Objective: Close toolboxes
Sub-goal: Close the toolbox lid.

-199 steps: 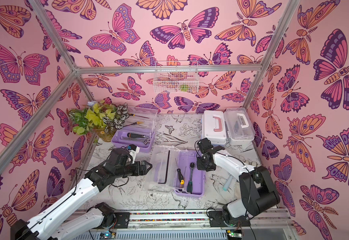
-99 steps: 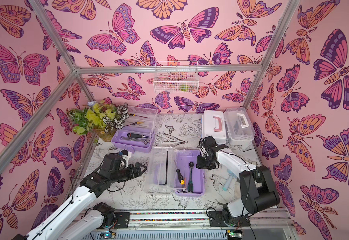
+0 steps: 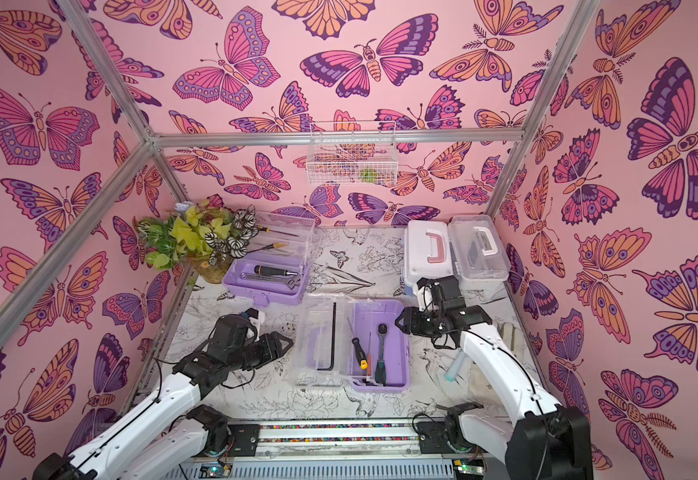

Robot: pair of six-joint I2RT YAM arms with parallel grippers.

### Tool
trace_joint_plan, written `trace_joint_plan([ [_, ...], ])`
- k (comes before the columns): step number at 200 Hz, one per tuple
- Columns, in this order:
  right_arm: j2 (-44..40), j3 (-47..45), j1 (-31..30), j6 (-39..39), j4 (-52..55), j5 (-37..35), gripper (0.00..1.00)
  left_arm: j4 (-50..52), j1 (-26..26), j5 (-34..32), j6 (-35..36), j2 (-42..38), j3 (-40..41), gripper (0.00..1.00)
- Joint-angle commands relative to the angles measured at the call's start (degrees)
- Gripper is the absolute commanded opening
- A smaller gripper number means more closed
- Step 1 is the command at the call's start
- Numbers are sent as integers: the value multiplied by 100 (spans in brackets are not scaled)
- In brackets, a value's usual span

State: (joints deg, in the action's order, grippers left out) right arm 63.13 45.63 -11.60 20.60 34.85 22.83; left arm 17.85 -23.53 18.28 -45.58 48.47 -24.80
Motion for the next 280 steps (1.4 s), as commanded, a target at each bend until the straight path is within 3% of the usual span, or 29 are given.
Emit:
trace_joint_plan([
  [1,-117,-115,96,123,-33,112,55,-352,41,136,-39,126,190,63],
  [26,0,-107,96,86,-17,215,54,-519,24,218,62,472,296,62],
  [137,547,-62,96,299,-158,123,51,-1003,-220,515,596,1826,98,35],
  [173,584,232,96,177,36,-382,50,-724,-274,324,773,1878,-71,7],
  [192,822,833,96,-95,728,-934,46,-288,-313,129,885,1776,-270,5],
  [208,1078,1242,96,-114,1134,-1348,35,67,-417,-89,966,1645,-475,3],
  [249,1109,872,96,399,30,-344,32,940,-588,-540,1192,1313,-1033,0],
  [265,1142,628,124,401,-163,-377,29,1131,-600,-598,1256,1215,-1142,0],
  [280,1243,499,227,300,-382,75,29,1294,-608,-627,1302,1151,-1245,0],
])
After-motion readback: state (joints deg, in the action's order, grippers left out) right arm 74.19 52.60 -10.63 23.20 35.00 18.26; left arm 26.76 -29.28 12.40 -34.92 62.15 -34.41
